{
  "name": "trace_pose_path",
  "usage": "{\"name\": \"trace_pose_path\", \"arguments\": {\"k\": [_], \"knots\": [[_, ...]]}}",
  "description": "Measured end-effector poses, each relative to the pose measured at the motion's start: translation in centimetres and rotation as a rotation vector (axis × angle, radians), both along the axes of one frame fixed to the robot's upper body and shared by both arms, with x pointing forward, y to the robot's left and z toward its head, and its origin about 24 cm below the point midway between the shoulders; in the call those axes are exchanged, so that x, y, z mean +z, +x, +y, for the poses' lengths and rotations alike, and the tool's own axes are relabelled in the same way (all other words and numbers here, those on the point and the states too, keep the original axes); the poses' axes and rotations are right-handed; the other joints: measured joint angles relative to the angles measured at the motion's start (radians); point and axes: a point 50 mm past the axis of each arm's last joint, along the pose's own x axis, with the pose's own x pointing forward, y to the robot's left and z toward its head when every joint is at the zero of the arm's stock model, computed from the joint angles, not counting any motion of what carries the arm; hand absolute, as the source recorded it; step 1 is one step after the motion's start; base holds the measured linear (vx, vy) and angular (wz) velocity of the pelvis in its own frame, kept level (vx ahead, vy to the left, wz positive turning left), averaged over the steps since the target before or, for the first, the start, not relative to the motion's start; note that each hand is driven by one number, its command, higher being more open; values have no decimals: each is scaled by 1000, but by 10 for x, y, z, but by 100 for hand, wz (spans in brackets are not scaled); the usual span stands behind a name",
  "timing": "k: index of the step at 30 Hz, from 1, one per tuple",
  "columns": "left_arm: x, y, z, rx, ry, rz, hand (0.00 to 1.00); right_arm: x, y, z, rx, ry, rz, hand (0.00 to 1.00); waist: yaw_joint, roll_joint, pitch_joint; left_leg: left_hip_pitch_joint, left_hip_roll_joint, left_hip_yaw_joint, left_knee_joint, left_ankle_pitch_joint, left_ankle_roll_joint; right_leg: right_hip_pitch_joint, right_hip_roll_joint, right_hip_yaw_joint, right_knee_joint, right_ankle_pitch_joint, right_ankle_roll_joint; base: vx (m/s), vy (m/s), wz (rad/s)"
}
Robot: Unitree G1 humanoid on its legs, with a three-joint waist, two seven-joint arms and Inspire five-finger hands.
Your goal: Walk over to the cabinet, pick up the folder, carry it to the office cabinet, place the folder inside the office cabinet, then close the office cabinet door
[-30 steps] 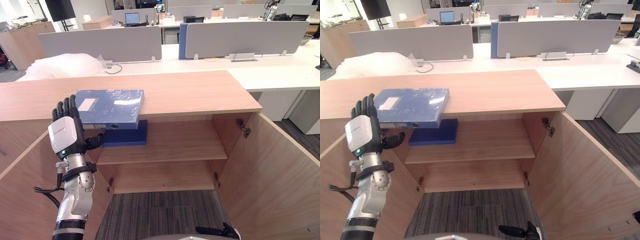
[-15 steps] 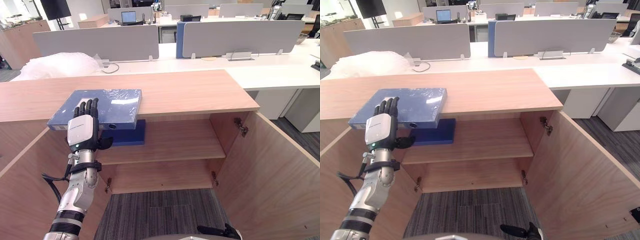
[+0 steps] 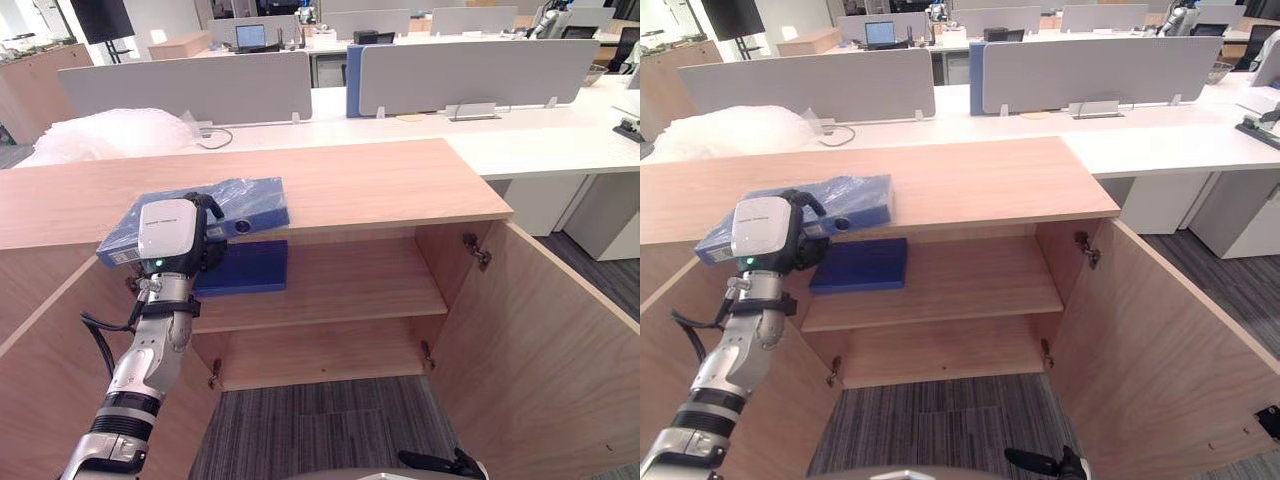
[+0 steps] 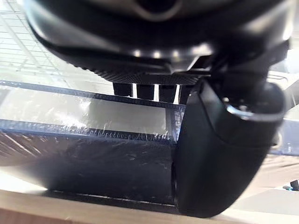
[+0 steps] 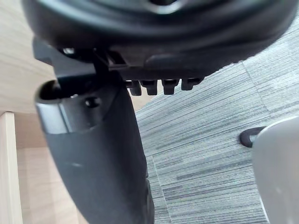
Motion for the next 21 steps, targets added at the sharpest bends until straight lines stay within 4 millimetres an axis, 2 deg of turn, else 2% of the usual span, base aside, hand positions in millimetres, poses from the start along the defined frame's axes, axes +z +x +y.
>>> {"name": "trace_pose_path", "arguments": {"k": [4,10,14,17,20,21], "knots": [[10,5,-2,-8,6,-39,0,0,-1,-3,-6,-3,6,100,-1,0,0,1,0,0,0,0,0,2,0,0,-1,0,0,0,0,0],[11,5,-1,-8,12,-40,0,0,-4,-7,-30,-7,15,100,-1,-4,-1,2,-1,-2,0,0,0,4,0,-1,-3,0,-1,0,0,0],[14,-2,-11,-37,-23,-69,0,-1,-6,-8,-32,-11,20,100,-1,-16,5,0,-3,-7,0,0,0,4,-3,-4,-5,0,-1,0,0,2],[14,-21,-30,-92,-160,-133,0,-1,-10,-10,-48,-13,34,100,0,-23,9,-5,-10,-15,0,-1,2,3,-8,-6,-10,0,-1,0,0,3],[29,-49,-40,-147,-421,-266,0,-1,-13,-10,-63,-14,40,100,0,-27,8,-6,-11,-15,5,-1,2,-3,-10,8,-9,3,3,0,0,-10],[36,-59,-42,-177,-561,-325,0,-1,-13,-9,-79,-14,31,100,0,-28,8,-7,-10,-15,5,-1,2,-4,-9,12,-8,3,4,0,0,-8]]}}
